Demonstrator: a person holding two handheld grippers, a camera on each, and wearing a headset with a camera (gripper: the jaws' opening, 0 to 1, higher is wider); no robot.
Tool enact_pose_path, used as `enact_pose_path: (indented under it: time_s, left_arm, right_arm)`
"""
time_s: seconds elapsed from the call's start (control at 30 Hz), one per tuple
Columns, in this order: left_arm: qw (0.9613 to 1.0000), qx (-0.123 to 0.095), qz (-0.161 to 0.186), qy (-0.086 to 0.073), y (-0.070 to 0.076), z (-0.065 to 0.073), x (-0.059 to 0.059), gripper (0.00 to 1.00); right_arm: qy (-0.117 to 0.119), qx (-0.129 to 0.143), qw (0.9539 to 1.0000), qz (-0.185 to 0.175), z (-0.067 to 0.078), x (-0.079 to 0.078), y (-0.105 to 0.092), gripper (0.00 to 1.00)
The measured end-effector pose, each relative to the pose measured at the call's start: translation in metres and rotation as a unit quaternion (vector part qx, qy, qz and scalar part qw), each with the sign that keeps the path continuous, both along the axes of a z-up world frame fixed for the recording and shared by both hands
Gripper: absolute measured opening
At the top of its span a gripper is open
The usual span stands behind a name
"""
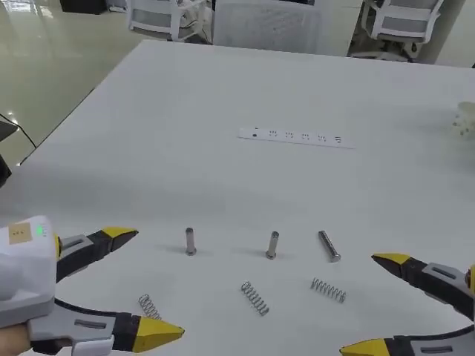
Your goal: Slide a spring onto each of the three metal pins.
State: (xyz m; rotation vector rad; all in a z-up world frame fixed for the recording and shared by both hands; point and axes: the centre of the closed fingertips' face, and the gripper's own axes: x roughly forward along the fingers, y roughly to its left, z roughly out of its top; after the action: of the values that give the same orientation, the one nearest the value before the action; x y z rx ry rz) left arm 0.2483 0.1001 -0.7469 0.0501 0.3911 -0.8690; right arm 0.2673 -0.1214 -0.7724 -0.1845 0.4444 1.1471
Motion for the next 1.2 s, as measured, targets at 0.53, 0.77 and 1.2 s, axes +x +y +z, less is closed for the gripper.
enact_pose_path:
  time_s: [0.53, 0.77, 1.2]
  left_arm:
    - [1.0000, -0.003, -0.001, -0.001, -0.002, 0.000, 0.000, 0.98]
    - [1.0000, -0.005, 0.000, -0.003, -0.003, 0.001, 0.003, 0.98]
    - [1.0000, -0.005, 0.003, 0.000, -0.001, -0.002, 0.005, 0.98]
  right_arm:
    - [0.008, 0.002, 1.0000, -0.003, 0.000, -0.002, -0.001, 0.96]
    - [0.009, 0.001, 0.9999, -0.003, 0.003, 0.001, 0.002, 0.95]
    - [0.032, -0.009, 0.9993, -0.018, 0.002, 0.032, 0.006, 0.87]
